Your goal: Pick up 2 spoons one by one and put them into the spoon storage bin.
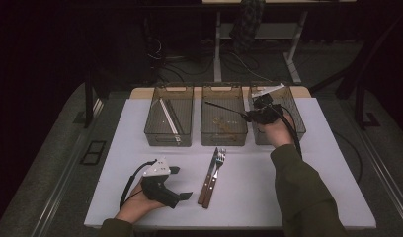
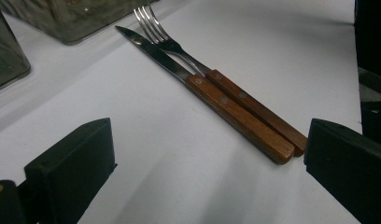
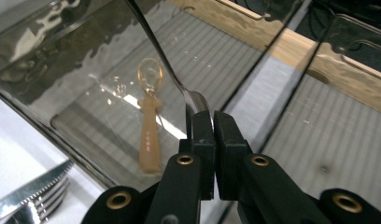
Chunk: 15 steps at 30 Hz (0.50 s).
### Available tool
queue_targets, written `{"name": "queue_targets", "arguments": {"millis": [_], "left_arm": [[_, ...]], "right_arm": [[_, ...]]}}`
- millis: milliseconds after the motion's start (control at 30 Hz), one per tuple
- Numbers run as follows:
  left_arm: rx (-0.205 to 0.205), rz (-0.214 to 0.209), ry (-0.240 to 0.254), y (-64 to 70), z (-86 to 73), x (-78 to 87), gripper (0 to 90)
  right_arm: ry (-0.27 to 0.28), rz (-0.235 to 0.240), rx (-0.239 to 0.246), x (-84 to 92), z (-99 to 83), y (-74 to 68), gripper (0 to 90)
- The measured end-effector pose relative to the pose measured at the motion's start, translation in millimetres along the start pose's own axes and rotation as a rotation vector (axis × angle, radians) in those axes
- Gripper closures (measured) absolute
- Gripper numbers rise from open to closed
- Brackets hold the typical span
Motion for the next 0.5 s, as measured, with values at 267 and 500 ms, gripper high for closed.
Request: {"name": "queue_targets", "arguments": {"millis": [267, 500], "left_arm": [[-0.006, -0.003, 0.002, 1.1, 0.6, 0.3, 0.4], [-0.006, -0.006, 0.003, 1.3, 0.7, 0.6, 0.3]], "right_arm": [[-0.037, -0.025, 0.012, -14.2, 5.8, -4.8, 87.4], [-0.034, -0.015, -0.013, -19.5, 4.9, -7.0, 76.3]]}}
Point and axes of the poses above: each handheld gripper's, and its own axes: x roughly backward along the jaws, z roughly out of its top, y roughly to its right, the point moved 8 cm from there along -x, roughly forward along the jaws, and after that the axes turned 7 degrees about x, right-handed, at the moved point
